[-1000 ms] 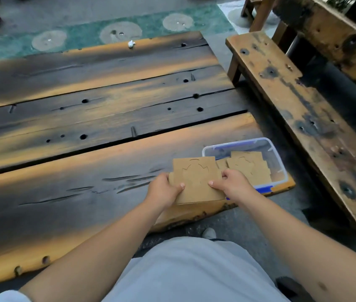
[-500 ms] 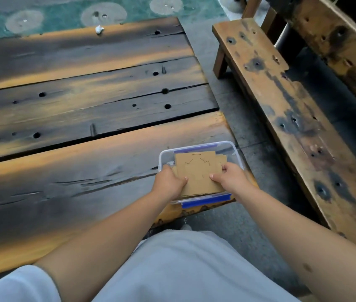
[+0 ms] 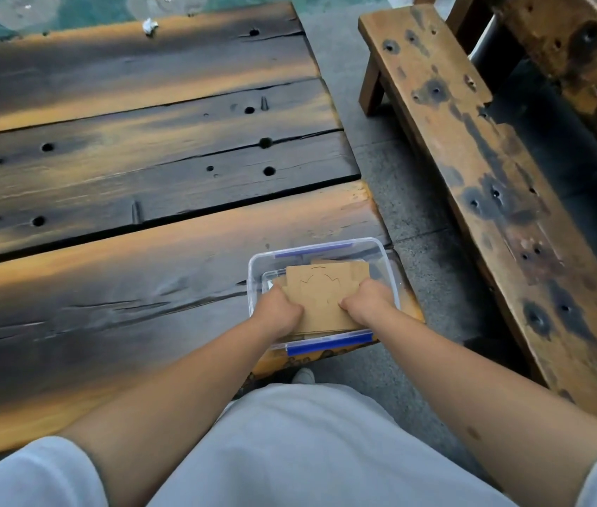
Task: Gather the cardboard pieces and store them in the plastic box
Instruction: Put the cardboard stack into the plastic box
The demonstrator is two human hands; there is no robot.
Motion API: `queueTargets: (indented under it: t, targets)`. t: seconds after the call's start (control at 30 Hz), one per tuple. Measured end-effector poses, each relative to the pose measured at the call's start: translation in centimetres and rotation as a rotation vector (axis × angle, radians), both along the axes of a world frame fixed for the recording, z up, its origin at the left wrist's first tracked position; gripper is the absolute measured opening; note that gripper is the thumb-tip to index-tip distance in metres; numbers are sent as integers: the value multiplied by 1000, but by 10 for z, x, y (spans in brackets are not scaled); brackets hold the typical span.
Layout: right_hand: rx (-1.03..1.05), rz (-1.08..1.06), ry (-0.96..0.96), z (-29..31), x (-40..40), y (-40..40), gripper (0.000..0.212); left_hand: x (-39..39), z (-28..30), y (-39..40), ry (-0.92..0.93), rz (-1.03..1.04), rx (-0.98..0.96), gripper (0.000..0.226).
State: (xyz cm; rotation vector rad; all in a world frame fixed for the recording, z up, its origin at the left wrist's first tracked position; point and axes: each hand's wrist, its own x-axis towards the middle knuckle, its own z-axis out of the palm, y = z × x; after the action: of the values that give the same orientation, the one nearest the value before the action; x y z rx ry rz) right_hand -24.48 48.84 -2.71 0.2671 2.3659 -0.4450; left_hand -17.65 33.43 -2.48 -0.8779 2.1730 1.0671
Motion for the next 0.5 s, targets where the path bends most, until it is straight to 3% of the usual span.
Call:
queueTargets:
  t: [0.1, 0.23, 0.5]
  targets:
    - [13, 5, -9, -5, -2, -1, 42, -2, -1, 0, -16, 6, -4, 43]
    - [28, -34, -17, -8, -4, -2, 65, -4, -3, 1, -69, 31, 40, 50]
    - [41, 36, -20, -7, -1, -13, 73, -2, -2, -8, 1, 158, 164, 55]
